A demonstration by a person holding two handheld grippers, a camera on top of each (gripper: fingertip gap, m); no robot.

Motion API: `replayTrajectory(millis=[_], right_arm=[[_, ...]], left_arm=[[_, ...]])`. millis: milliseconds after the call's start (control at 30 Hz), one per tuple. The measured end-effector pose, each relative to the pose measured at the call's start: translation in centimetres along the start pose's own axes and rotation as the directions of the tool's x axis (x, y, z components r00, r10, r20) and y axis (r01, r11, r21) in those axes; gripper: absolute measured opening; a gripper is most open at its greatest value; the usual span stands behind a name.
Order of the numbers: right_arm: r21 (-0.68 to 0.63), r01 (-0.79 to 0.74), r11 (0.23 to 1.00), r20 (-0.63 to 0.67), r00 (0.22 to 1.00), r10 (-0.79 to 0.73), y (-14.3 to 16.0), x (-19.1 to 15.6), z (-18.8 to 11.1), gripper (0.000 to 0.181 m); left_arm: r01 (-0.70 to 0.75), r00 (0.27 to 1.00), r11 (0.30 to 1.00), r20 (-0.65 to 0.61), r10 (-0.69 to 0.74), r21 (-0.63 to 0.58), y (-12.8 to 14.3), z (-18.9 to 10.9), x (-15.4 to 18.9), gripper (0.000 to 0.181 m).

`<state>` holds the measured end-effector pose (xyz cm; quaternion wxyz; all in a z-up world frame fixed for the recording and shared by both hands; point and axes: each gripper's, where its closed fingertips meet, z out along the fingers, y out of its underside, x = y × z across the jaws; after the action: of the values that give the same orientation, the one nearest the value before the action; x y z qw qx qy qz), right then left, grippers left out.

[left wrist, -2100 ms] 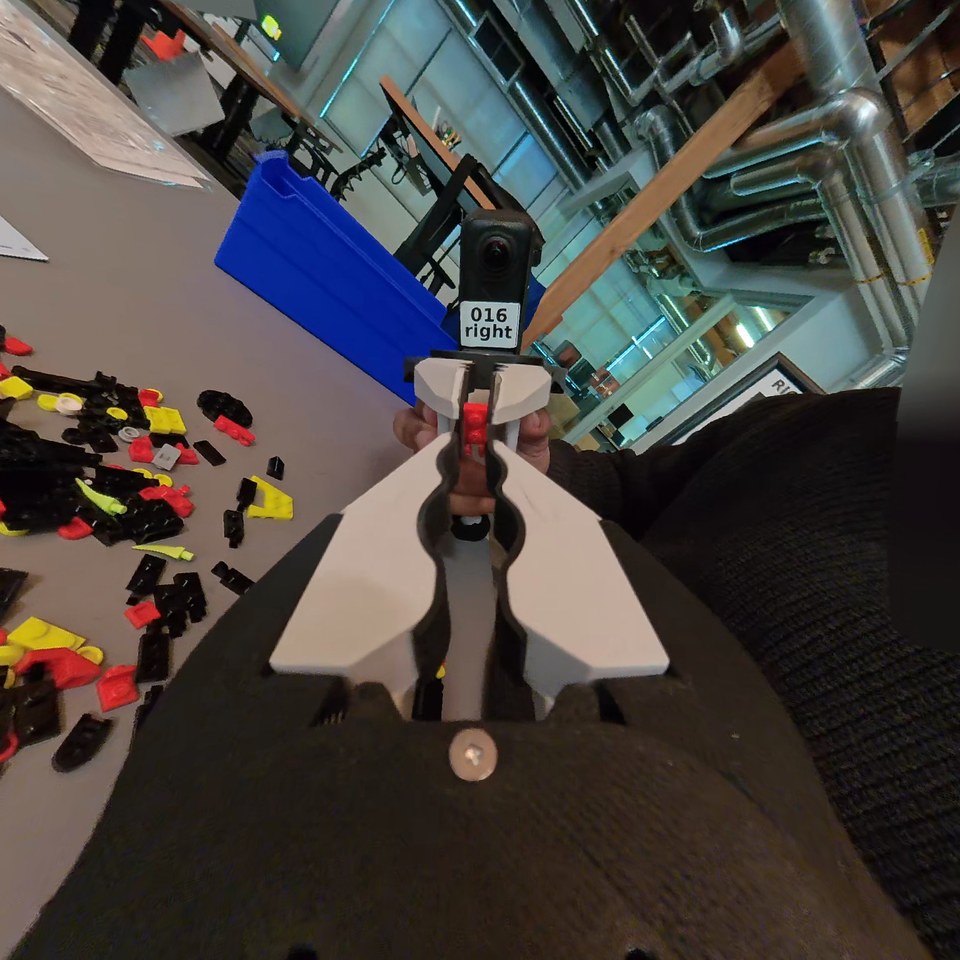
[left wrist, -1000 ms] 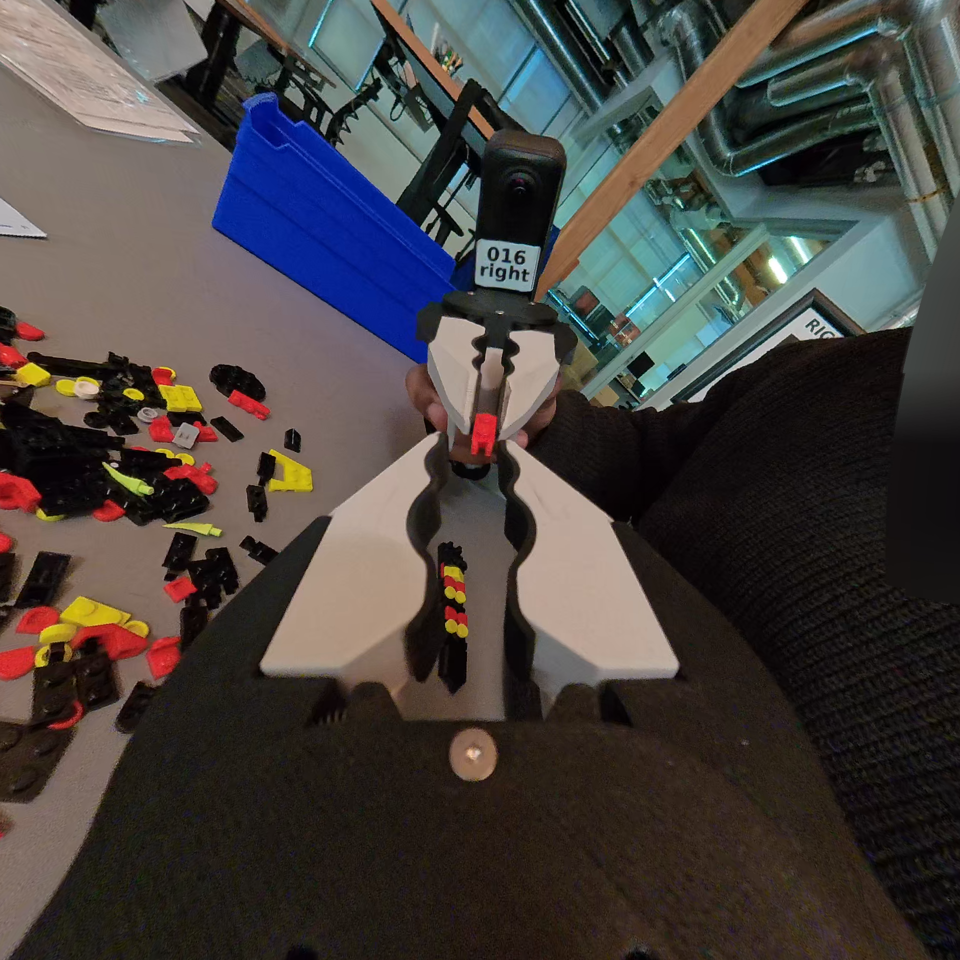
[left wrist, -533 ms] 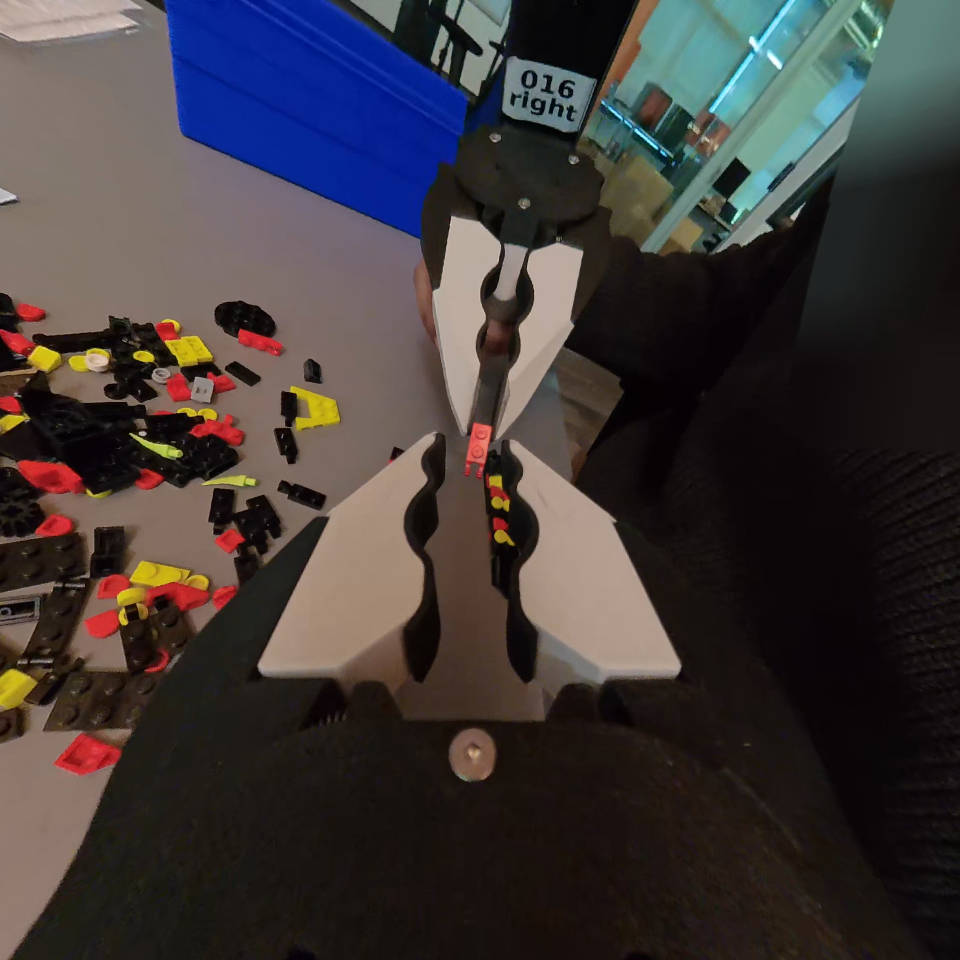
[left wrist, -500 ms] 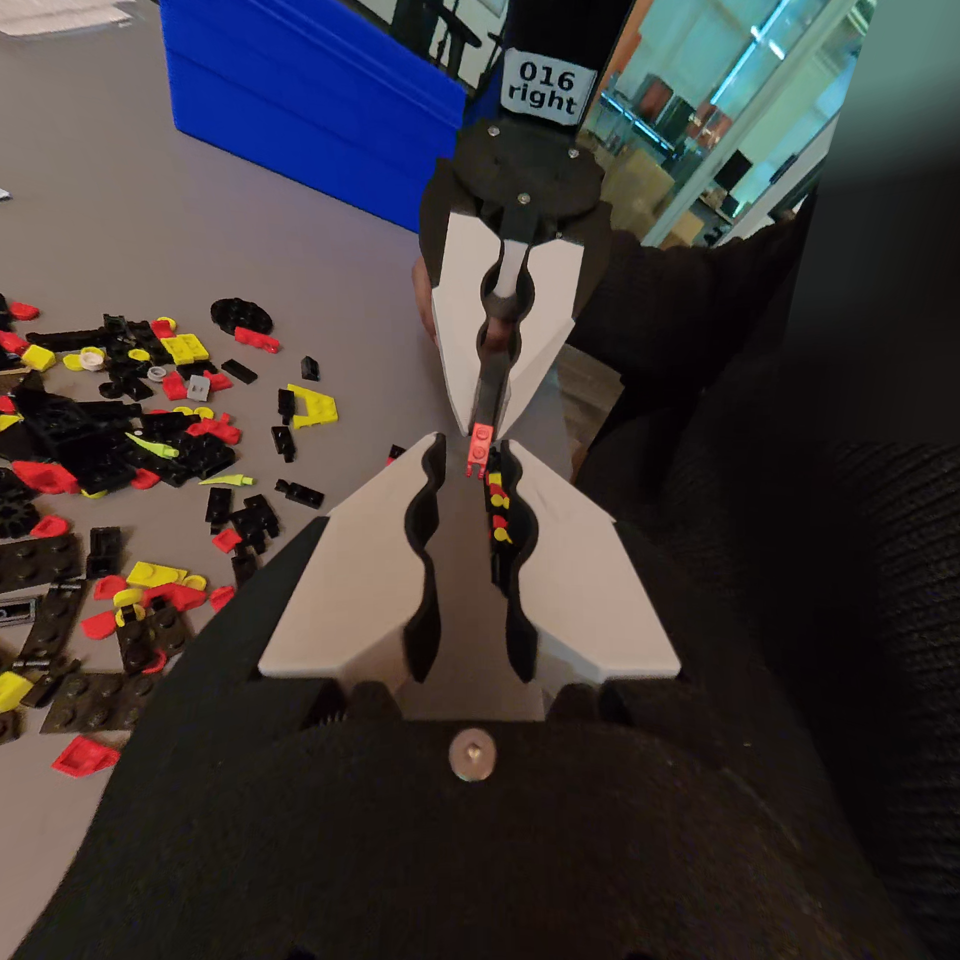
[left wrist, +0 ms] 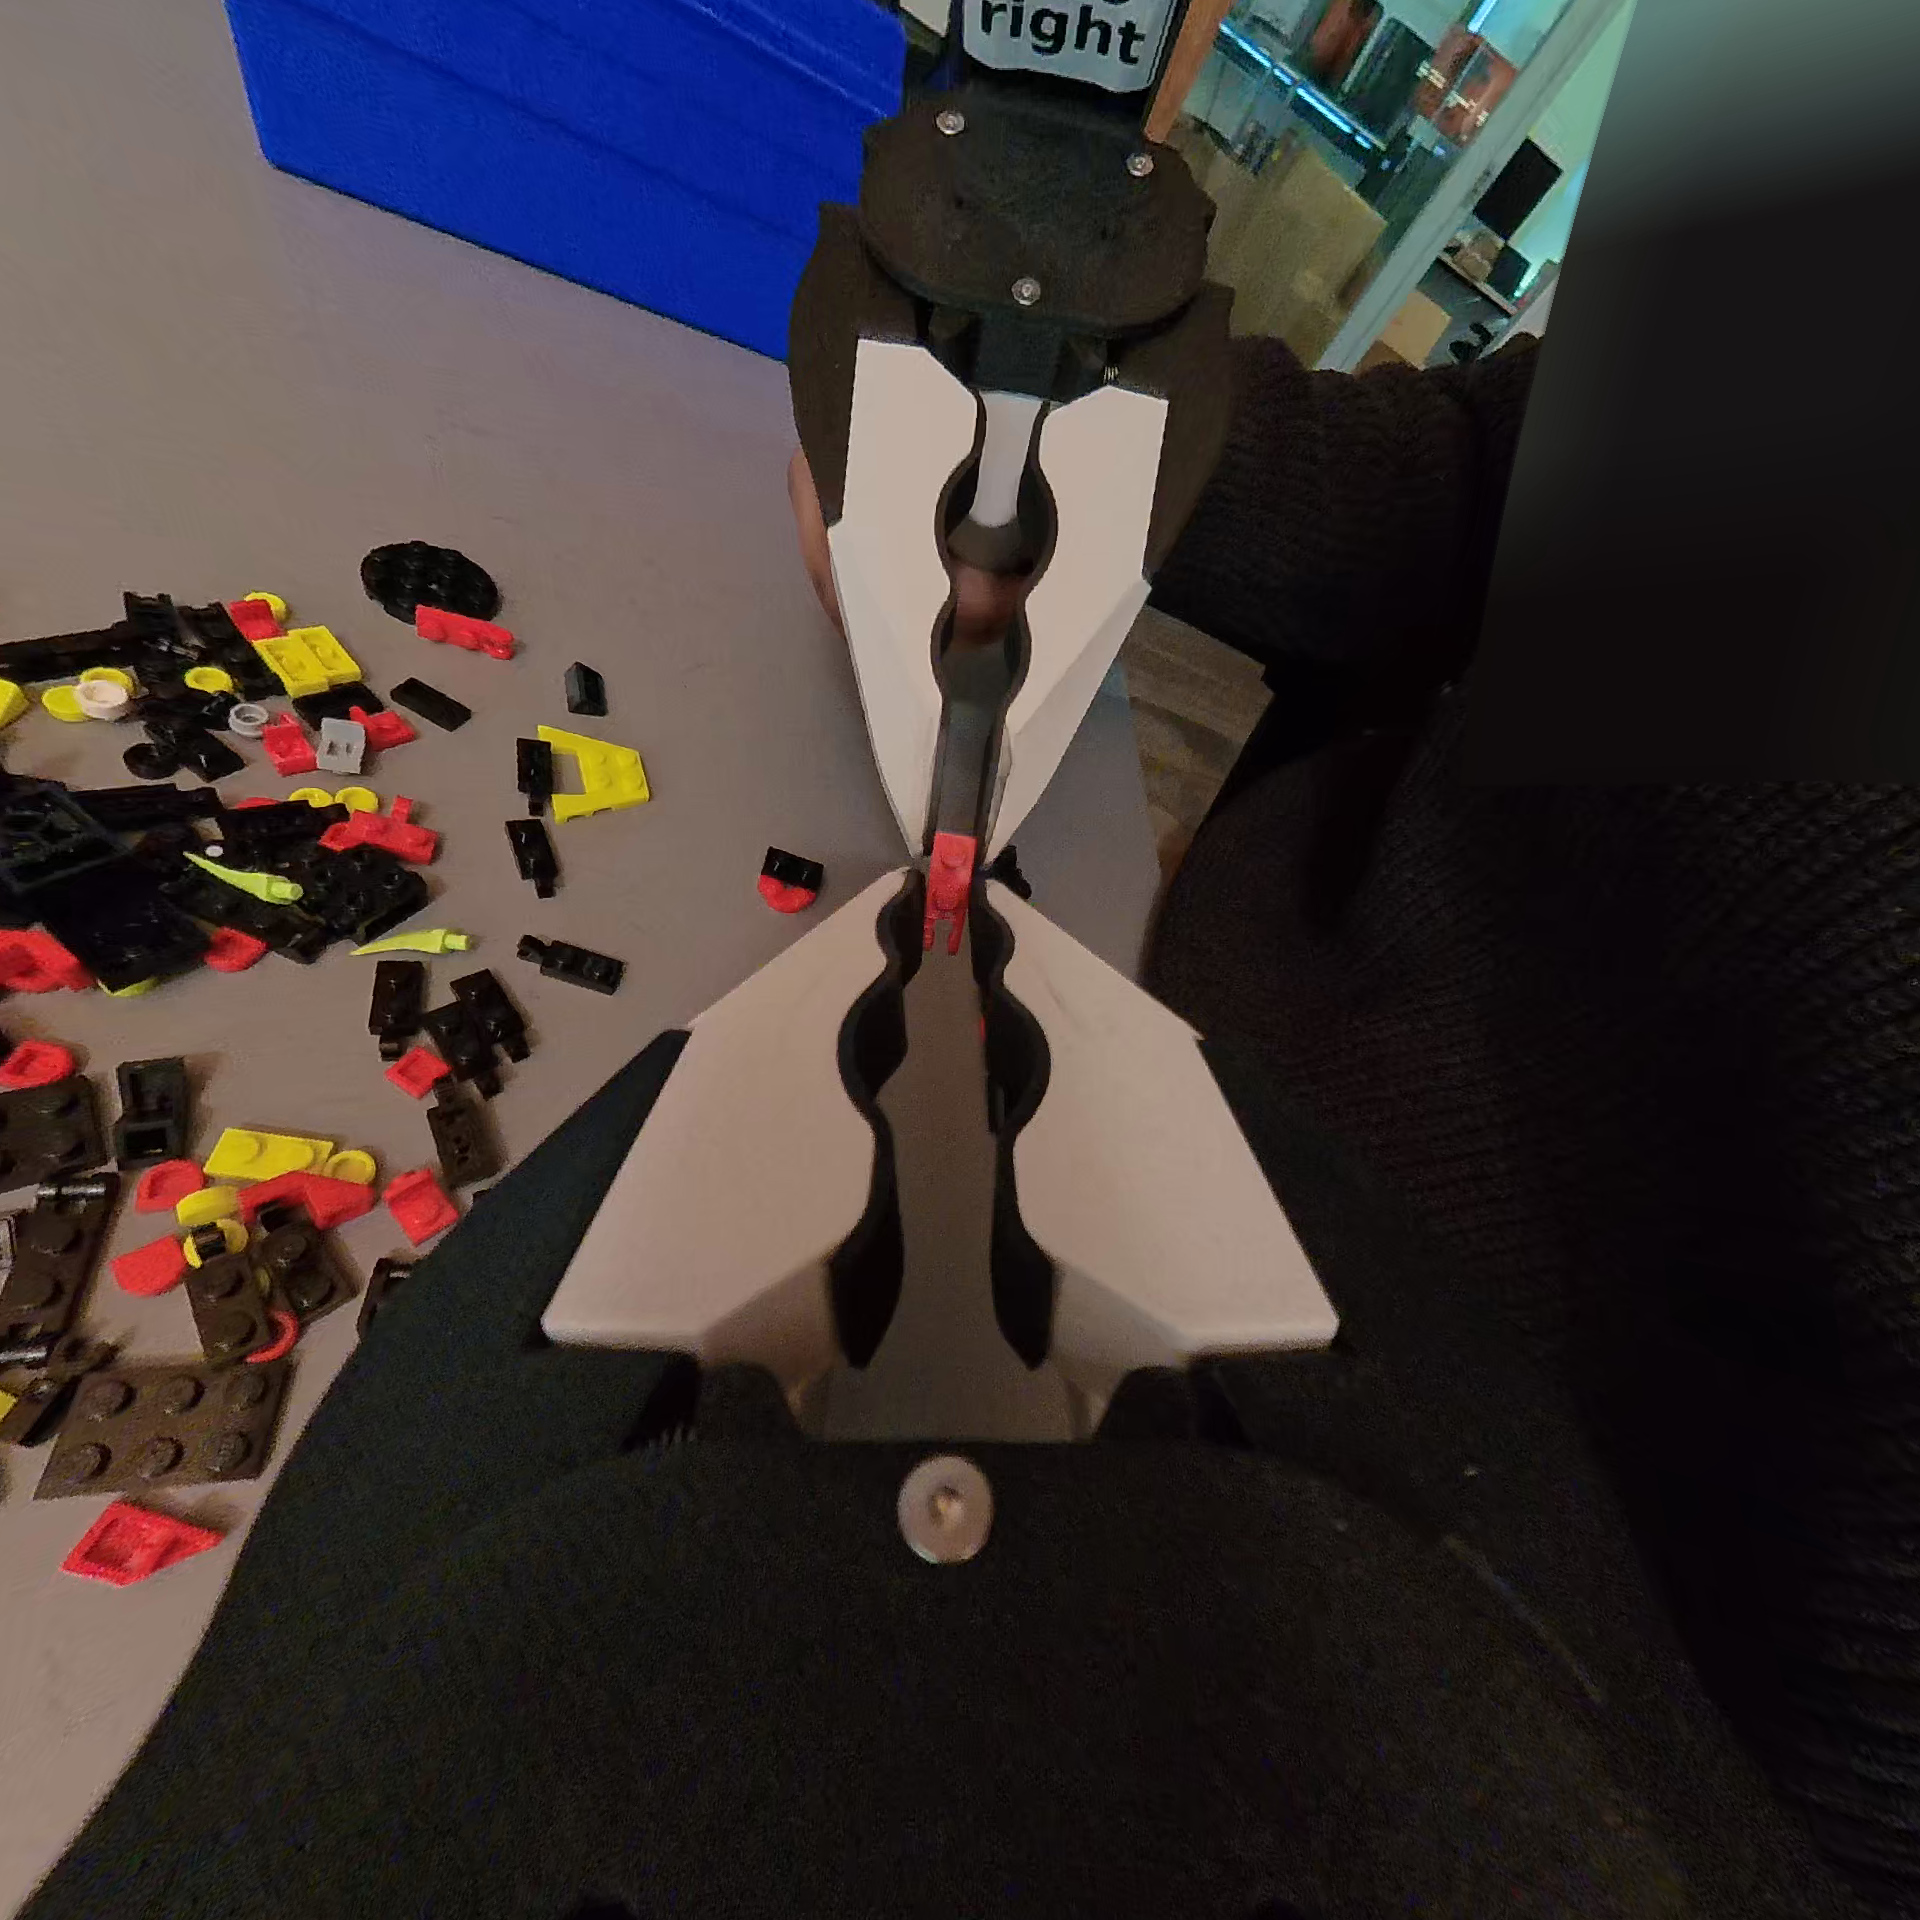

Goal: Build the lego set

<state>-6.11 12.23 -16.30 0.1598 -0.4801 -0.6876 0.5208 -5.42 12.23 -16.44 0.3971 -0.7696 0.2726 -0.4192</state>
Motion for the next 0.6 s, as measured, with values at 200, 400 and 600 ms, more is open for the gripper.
replayTrajectory(millis=[200,400,600], right_arm=[[-0.013,0.006,1.0,-0.001,1.0,-0.006,0.19,-0.04,0.12,0.006],[-0.015,0.009,1.0,-0.004,1.0,-0.009,0.23,-0.04,0.14,0.006],[-0.022,-0.007,1.0,-0.041,0.999,0.006,0.16,0.52,-0.15,0.009]], left_arm=[[-0.008,1.0,1.0,0.006,0.008,-0.013,0.22,0.19,0.0,0.005],[-0.01,1.0,1.0,0.008,0.01,-0.014,0.25,0.21,0.0,0.005],[-0.029,0.999,1.0,0.034,0.029,-0.006,-0.01,0.16,-0.21,0.005]])
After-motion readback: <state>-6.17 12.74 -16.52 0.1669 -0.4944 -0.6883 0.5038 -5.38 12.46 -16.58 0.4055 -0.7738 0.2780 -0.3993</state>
